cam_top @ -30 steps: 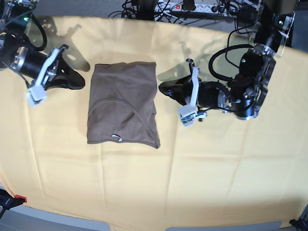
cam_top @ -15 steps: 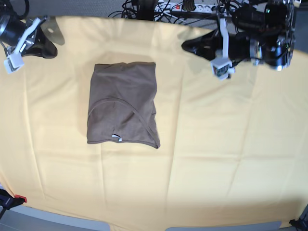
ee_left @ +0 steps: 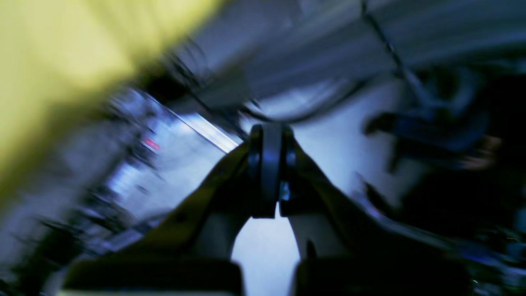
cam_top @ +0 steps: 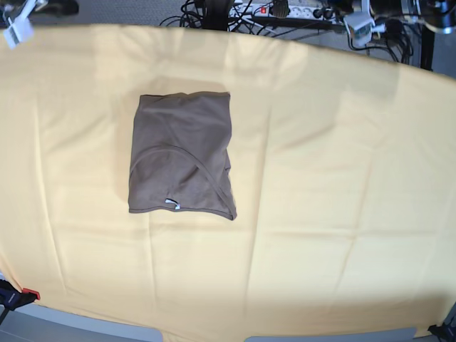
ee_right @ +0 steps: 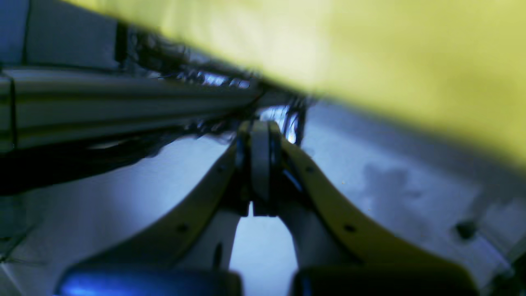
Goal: Fold the T-shirt properly
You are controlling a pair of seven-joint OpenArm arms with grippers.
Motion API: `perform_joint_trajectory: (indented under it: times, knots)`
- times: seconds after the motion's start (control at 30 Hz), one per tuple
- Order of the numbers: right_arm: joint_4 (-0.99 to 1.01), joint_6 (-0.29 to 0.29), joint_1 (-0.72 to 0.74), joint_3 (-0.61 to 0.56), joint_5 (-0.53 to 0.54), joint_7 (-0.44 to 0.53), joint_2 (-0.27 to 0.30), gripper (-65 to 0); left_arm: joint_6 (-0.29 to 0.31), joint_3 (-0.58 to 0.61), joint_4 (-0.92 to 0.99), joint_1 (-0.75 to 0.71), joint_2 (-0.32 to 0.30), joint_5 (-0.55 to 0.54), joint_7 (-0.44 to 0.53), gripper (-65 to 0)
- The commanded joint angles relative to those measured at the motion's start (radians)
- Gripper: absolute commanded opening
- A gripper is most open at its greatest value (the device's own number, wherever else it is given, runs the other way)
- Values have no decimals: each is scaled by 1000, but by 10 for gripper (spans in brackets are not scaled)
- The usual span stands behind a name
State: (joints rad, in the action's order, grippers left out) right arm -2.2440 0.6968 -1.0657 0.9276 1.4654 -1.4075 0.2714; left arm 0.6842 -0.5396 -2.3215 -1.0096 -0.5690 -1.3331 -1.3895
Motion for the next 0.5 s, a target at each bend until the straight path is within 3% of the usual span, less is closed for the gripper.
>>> perform_joint_trajectory:
  times: [0.0, 0.1, 0.2, 0.47]
  knots:
    - [-11, 1, -37, 8, 18, 11, -10, -650, 12, -4, -13, -55, -10, -7, -7, -650]
    - [2, 1, -108, 0, 18, 11, -53, -650, 14, -3, -13, -177, -9, 50, 54, -650]
    - [76, 1, -154, -48, 18, 11, -58, -650, 14, 13, 5, -261, 16, 126, 131, -650]
    - [462, 1, -69, -294, 18, 11, -52, -650, 14, 262, 266, -174, 73, 263, 196, -650]
